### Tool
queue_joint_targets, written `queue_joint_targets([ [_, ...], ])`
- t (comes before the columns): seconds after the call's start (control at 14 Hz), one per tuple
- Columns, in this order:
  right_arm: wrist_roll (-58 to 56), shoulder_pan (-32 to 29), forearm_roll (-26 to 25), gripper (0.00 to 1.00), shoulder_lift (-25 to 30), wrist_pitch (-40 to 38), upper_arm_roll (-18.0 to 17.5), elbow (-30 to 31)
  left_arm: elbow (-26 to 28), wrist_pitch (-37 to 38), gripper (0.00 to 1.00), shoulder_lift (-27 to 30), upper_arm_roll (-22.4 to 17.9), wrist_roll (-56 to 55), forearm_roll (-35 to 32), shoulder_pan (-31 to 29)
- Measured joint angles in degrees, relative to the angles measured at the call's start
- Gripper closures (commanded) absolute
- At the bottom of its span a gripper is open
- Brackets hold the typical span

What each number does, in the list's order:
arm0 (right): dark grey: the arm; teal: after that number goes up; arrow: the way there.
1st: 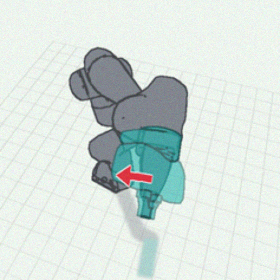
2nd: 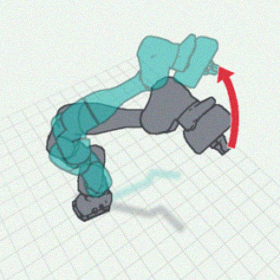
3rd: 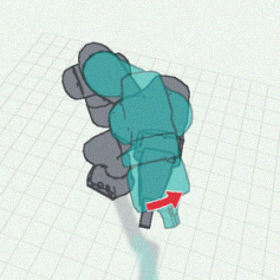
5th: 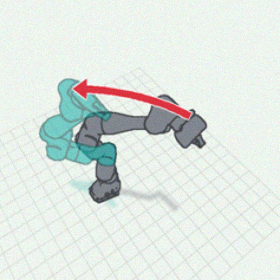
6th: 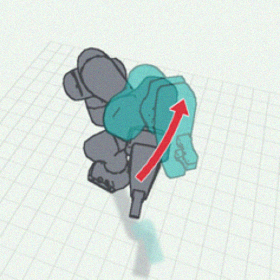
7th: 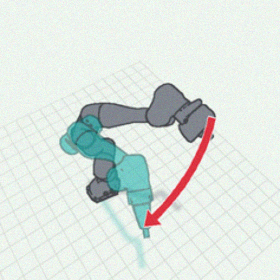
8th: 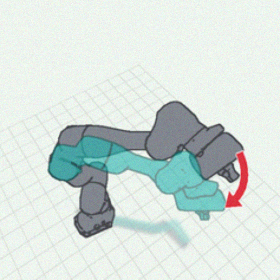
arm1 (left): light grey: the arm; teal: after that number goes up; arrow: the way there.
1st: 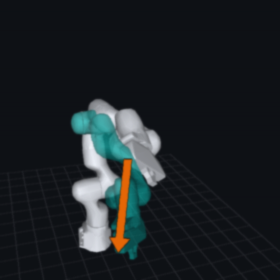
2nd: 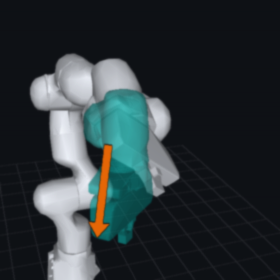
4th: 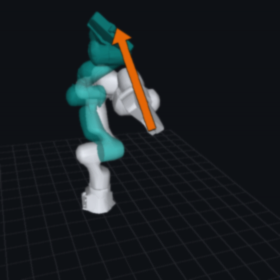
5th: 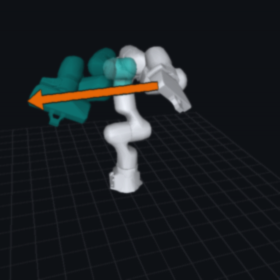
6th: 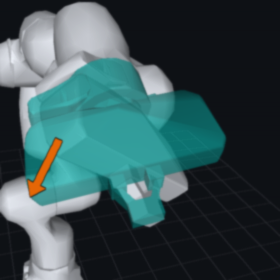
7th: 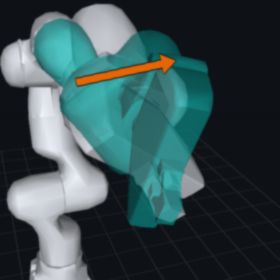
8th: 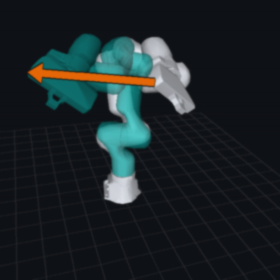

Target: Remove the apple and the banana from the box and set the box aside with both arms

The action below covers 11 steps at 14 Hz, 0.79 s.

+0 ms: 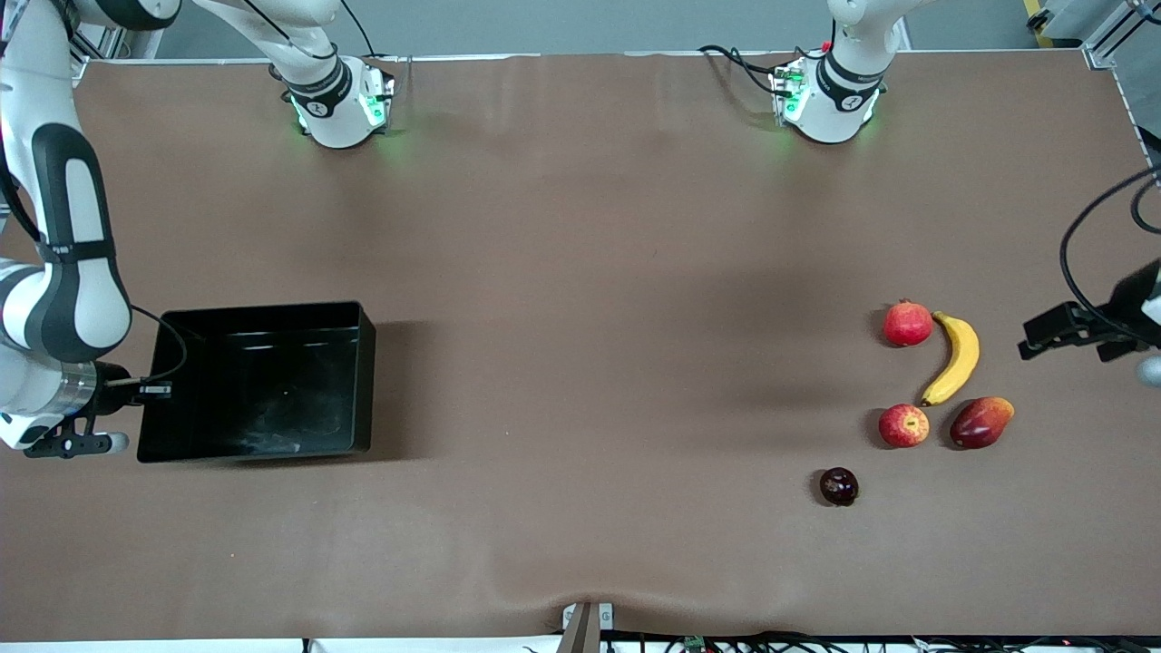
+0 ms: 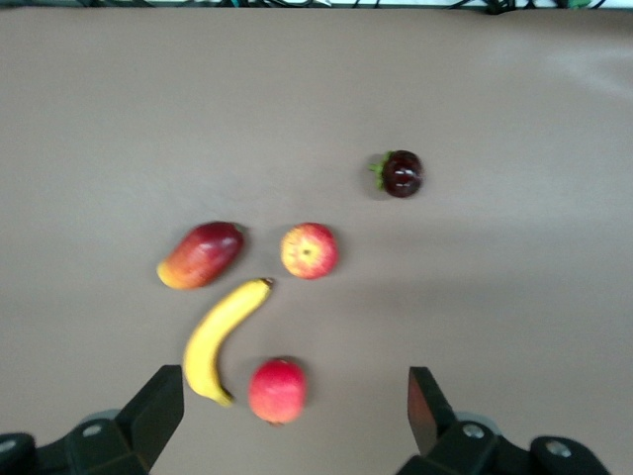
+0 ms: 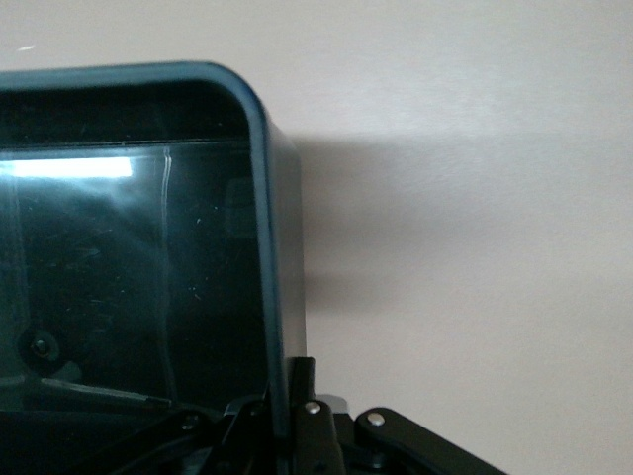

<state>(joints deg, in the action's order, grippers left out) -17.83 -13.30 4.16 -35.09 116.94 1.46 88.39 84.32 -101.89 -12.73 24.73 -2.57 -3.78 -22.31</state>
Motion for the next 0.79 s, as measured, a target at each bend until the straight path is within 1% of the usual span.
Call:
queue_joint_targets([
  [0.07,0.0,-0.81,0.02,1.0,-1.14,1.45,-0.01,0.0,0.06,0.91,0.0,0.84,0.28,-1.85,0.0,0.97],
  [0.14,0.0,-1.64,0.03,1.0,-2.21,2.47,0.0,0.0,0.15,1.86,0.0,1.72,-0.61,-2.8,0.0,2.72],
  [0.29,0.0,-2.85,0.04,1.0,-3.82,3.55,0.0,-0.01,0.65,5.12,0.0,3.87,-5.54,-3.14,0.0,7.75],
  [0.36,0.0,-3.07,0.04,0.94,-4.28,3.68,-0.01,-0.03,1.35,6.33,0.0,5.19,-8.12,-3.13,0.0,9.78],
  [0.43,0.0,-3.08,0.05,0.15,-4.62,3.68,-0.06,-0.02,2.38,7.27,0.0,6.65,-10.13,-3.06,0.0,11.09],
  [0.5,0.0,-3.08,0.07,0.0,-4.86,3.71,-0.2,-0.02,3.54,7.96,0.0,8.14,-12.21,-3.02,0.01,12.58],
  [0.57,-0.01,-3.08,0.1,0.0,-5.03,3.78,-0.29,-0.03,4.73,8.51,0.0,9.75,-15.57,-3.02,0.04,15.51],
  [0.72,-0.04,-3.08,0.13,0.0,-5.03,3.78,-0.34,-0.26,6.71,10.05,0.0,12.93,-23.9,-3.06,0.08,23.45],
  [0.79,-0.1,-3.08,0.13,0.0,-4.96,3.78,-0.41,-0.62,7.63,10.48,0.0,14.4,-25.9,-3.06,0.09,25.22],
])
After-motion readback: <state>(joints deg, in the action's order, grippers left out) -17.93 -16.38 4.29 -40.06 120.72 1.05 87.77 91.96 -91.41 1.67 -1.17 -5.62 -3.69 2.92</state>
